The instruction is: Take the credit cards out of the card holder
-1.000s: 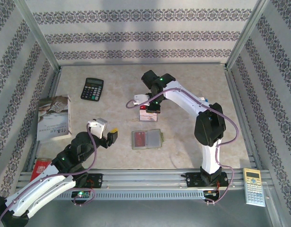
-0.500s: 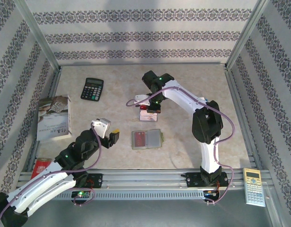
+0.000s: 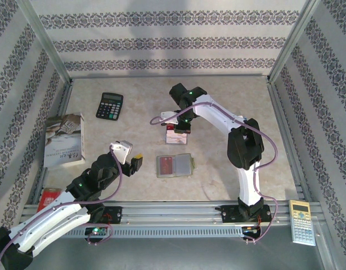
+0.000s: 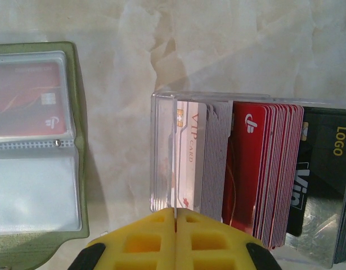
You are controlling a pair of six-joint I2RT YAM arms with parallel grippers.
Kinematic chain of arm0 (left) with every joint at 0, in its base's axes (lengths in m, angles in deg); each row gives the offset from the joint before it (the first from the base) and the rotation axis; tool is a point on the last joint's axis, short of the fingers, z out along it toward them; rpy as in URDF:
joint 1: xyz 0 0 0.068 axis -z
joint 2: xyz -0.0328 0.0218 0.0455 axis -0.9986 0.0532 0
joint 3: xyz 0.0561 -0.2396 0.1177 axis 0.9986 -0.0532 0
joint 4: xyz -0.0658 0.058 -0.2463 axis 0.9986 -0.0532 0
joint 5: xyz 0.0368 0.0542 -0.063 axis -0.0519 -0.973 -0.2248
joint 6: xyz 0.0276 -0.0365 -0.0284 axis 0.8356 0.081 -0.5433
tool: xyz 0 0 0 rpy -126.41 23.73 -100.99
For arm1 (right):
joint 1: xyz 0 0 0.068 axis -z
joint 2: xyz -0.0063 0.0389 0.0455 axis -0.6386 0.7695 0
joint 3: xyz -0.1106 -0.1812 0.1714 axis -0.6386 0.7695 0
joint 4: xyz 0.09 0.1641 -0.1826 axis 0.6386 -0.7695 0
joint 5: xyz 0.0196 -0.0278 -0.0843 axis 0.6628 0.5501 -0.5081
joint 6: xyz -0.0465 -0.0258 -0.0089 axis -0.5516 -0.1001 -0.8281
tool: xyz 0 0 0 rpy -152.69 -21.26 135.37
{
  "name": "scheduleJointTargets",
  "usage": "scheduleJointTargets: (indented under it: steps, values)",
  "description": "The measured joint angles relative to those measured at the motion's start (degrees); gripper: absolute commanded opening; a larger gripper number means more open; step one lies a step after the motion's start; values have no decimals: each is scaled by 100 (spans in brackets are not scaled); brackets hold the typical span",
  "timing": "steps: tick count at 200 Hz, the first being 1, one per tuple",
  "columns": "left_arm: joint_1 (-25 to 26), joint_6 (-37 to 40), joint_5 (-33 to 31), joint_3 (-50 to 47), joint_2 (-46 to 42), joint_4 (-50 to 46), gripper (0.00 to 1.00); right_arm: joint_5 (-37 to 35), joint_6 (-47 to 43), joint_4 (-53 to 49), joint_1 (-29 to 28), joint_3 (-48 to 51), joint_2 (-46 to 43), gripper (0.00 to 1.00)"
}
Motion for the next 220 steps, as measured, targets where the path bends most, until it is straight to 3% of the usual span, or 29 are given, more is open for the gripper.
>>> scheduleJointTargets:
  steps: [220]
  values:
    - [0, 0, 109, 0, 0, -2, 71, 256, -68, -44, 186, -205, 380, 0]
